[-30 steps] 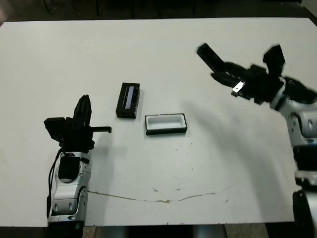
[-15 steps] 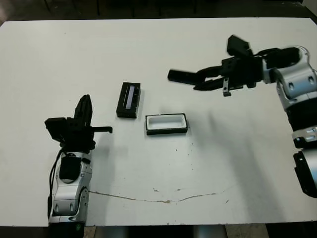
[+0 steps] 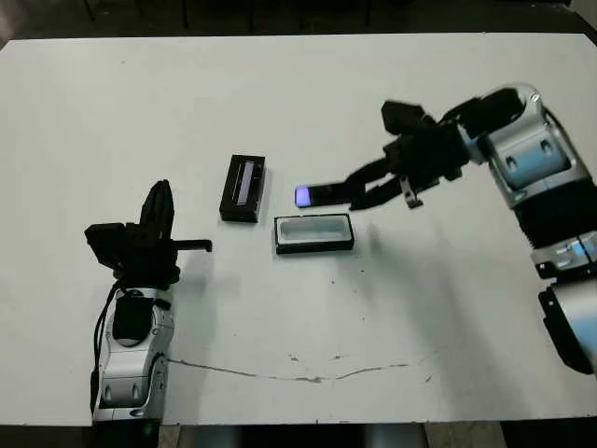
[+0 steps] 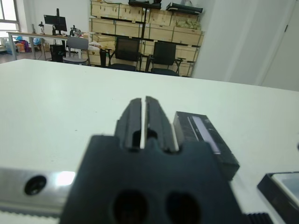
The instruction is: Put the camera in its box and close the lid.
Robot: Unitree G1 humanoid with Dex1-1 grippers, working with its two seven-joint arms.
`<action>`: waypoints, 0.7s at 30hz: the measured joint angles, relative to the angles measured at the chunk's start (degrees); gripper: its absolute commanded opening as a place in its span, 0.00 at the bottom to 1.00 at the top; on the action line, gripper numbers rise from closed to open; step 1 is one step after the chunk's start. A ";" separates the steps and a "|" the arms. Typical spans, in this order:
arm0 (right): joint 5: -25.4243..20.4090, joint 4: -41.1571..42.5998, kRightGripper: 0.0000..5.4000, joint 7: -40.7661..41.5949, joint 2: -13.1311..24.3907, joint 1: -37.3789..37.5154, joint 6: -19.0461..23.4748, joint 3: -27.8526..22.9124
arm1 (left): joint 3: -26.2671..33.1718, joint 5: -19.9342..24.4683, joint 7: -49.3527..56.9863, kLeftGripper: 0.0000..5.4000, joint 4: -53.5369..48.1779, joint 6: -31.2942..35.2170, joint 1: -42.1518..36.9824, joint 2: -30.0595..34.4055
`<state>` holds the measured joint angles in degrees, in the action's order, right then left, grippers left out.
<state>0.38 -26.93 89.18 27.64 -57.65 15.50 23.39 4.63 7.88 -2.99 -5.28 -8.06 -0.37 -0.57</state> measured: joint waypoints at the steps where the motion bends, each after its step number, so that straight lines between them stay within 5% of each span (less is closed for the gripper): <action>1: 0.01 0.30 0.10 0.03 0.00 -0.01 0.25 0.05 | -0.04 0.00 0.00 0.00 0.01 0.00 0.00 -0.01; 21: 2.69 1.72 0.10 -0.29 -0.92 1.53 3.04 4.48 | -0.39 -0.13 0.07 0.00 -0.02 -0.03 0.15 -0.12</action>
<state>3.08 -25.21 88.89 26.73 -56.12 18.54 27.87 4.24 7.75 -2.92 -5.30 -8.10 -0.22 -0.69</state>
